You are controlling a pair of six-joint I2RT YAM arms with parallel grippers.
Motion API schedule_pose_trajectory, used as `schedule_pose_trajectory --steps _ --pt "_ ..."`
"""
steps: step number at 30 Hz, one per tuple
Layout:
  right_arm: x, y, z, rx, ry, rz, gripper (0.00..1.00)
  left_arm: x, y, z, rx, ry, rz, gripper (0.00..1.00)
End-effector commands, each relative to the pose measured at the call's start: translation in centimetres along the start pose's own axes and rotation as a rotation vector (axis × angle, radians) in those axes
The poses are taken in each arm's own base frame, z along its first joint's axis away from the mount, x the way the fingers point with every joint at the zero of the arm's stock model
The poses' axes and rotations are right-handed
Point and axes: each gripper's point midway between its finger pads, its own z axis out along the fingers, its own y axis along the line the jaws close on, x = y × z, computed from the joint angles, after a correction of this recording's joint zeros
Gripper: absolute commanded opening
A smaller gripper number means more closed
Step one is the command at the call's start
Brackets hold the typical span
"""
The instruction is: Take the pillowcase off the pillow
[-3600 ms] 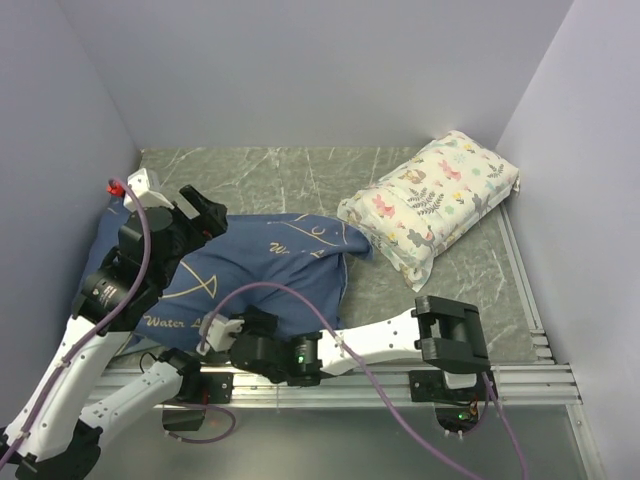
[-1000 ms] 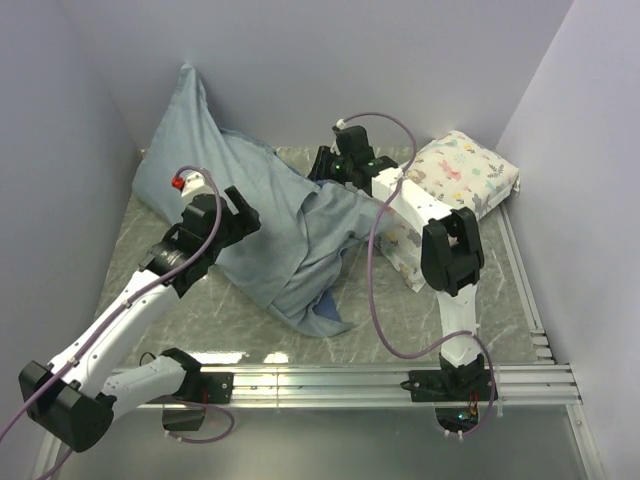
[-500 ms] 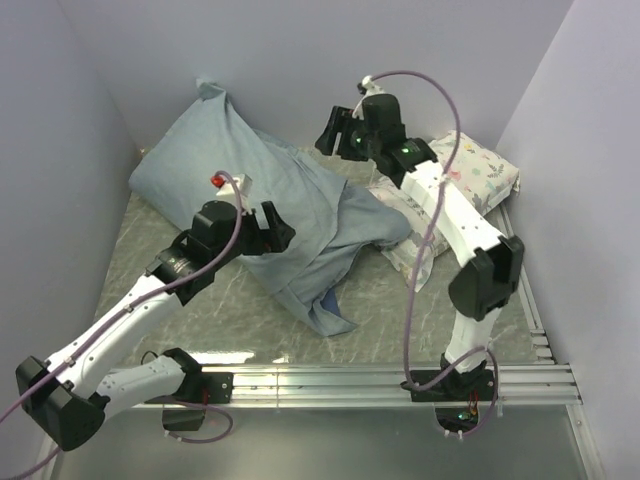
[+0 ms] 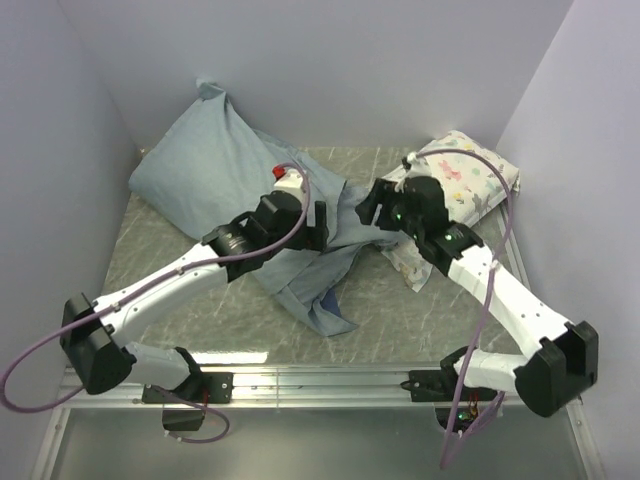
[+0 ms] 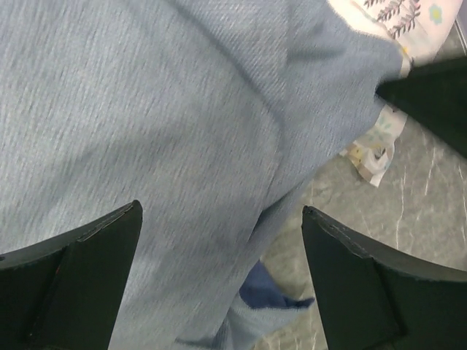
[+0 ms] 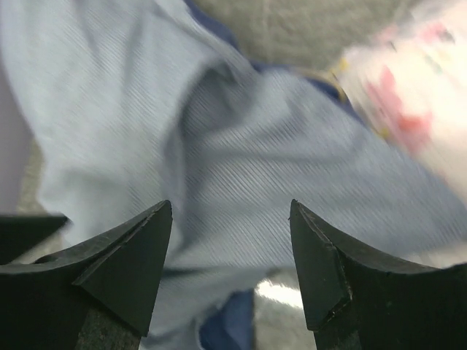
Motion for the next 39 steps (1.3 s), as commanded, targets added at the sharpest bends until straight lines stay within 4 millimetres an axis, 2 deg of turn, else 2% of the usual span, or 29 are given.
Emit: schedule_pose_trajectory --steps 1,5,10,15,19,20,25,28,29,30,39 --pt "-1.7 -1.0 -2.4 0.008 -0.148 0.033 0.72 -3.3 -1.5 0.8 -0.016 -0.083 0.021 0.97" --pt "0.2 -1.5 -2.8 -0.009 -0.123 0.051 0.70 -3.2 -2.3 2.9 -0.075 -0.072 0.034 0.96" --pt "2.3 -1.7 -2.2 -0.035 -0.083 0.075 0.67 -3.6 -1.7 5.3 -0.197 -0.078 0.034 0.91" --pt "3.0 -1.3 -1.5 -0.054 -0.058 0.082 0.68 -4.3 -0.5 5.7 -0.294 -0.108 0.032 0.86" --pt "3.9 -0.5 -0.1 -0.059 -0.022 0.075 0.69 -4.9 0.2 6.0 -0.351 -0.118 0.063 0.68" --pt "4.3 0.0 0.1 -0.068 -0.008 0.070 0.69 -5.0 0.3 6.0 -0.362 -0.120 0.069 0.60" --pt "5.0 1.2 1.3 -0.079 0.015 0.061 0.70 -5.8 -0.2 6.2 -0.349 -0.128 0.085 0.35" --pt "5.1 1.6 1.7 -0.088 0.021 0.062 0.68 -6.4 0.5 5.9 -0.388 -0.137 0.088 0.14" --pt "5.2 1.9 1.8 -0.092 0.025 0.059 0.68 -6.6 1.0 5.9 -0.402 -0.138 0.086 0.03" --pt "5.4 2.2 1.9 -0.093 0.029 0.055 0.68 -6.7 1.4 5.8 -0.411 -0.138 0.083 0.00" --pt "4.5 5.1 2.1 -0.112 0.013 0.012 0.68 -8.6 4.7 4.0 -0.471 -0.170 0.020 0.00"
